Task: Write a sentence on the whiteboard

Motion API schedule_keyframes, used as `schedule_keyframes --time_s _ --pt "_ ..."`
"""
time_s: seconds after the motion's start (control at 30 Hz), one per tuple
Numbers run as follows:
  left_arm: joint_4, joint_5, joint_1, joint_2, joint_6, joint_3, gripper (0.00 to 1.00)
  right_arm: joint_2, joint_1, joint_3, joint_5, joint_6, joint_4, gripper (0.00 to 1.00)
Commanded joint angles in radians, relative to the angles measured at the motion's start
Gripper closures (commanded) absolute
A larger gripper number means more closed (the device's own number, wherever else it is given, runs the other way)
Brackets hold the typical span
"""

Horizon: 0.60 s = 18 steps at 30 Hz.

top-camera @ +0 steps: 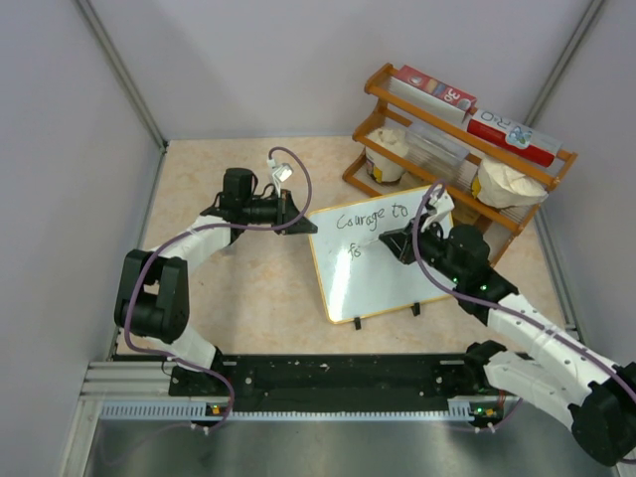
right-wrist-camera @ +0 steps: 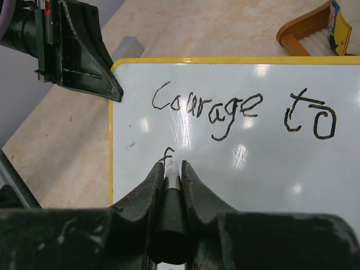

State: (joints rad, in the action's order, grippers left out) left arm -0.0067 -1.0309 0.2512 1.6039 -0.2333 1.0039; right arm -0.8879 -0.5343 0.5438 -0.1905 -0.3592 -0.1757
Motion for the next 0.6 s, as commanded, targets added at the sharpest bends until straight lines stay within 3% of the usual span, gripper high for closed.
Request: schedule_keyframes --time_s 0.0,0.57 --pt "-0.044 0.094 0.056 0.036 0.190 -0.045 1.00 0.033 0.000 0.016 0.046 0.022 -0.001 1.00" --pt "-0.044 0.094 0.056 0.033 0.192 -0.047 1.00 0.001 0.000 -0.008 0.072 0.032 0.012 1.00"
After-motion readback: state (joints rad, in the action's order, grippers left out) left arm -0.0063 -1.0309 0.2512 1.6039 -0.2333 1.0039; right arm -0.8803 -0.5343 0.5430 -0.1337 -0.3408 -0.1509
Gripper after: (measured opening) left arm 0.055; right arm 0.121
